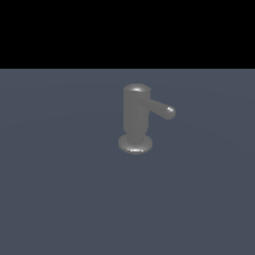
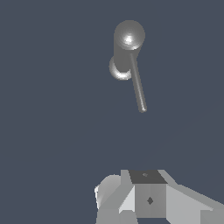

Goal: Turn on the faucet by rotating a designated handle.

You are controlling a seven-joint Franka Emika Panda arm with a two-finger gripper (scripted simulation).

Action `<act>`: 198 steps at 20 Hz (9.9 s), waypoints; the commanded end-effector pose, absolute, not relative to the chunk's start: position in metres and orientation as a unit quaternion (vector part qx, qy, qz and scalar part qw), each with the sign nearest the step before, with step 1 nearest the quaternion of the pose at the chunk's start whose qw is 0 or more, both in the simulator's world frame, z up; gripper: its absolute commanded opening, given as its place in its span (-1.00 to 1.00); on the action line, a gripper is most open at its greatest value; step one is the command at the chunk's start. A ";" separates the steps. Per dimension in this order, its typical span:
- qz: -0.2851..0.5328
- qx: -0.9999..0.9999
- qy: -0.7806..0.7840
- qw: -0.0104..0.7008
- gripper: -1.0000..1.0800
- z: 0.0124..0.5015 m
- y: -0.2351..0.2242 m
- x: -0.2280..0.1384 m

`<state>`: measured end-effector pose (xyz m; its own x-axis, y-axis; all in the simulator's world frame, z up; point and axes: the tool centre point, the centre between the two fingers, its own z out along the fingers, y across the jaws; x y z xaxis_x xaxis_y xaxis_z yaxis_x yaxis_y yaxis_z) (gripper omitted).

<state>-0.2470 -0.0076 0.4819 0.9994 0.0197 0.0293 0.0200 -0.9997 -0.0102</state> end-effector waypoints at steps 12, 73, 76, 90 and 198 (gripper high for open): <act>-0.013 -1.000 -0.021 0.005 -1.00 0.451 -0.010 -0.240; 0.000 -0.995 -0.104 0.000 -1.00 0.219 -0.097 -0.156; 0.000 -0.995 -0.104 0.000 -1.00 0.219 -0.109 -0.151; 0.000 -0.995 -0.104 0.000 -1.00 0.219 -0.162 -0.129; -0.003 -0.994 -0.107 0.000 -1.00 0.223 -0.194 0.149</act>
<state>0.1432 -0.2037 0.2334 0.9790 0.2034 0.0117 0.2033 -0.9791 0.0065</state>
